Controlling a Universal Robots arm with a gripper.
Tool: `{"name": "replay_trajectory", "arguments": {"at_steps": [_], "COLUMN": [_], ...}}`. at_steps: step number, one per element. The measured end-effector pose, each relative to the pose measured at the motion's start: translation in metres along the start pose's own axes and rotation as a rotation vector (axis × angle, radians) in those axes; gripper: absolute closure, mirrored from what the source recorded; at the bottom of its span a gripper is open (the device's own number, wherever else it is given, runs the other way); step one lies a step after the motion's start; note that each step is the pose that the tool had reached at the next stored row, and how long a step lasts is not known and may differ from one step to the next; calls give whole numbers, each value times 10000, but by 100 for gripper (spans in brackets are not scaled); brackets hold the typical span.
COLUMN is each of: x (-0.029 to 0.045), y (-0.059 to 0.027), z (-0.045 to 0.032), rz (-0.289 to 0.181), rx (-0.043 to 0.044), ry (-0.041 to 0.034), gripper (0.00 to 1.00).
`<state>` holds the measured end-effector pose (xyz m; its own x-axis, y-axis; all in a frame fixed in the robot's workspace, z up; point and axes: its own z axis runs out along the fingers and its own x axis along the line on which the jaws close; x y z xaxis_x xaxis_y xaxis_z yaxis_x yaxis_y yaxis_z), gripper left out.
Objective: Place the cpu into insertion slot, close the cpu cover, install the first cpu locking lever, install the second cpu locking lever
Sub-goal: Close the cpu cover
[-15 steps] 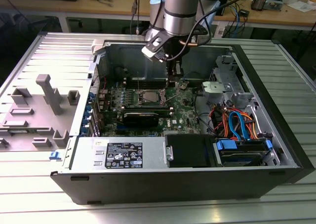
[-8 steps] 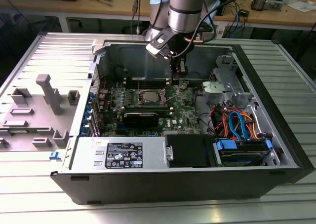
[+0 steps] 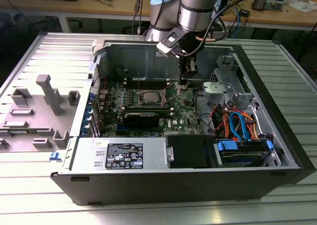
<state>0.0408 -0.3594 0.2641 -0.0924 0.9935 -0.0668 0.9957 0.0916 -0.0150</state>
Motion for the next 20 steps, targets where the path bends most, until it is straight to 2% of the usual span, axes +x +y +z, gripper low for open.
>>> {"name": "replay_trajectory", "arguments": {"at_steps": [2, 4, 8, 12, 16, 20], "x": [-4, -5, 1, 4, 5, 9], "y": [54, 69, 84, 96, 91, 44], "z": [2, 16, 121, 188, 194, 195], "rz": [-4, -8, -13, -13, -16, -19], "rx": [68, 112, 188, 233, 258, 266], "ry": [7, 8, 17, 20, 21, 23], "gripper": [89, 89, 89, 89, 89, 89]}}
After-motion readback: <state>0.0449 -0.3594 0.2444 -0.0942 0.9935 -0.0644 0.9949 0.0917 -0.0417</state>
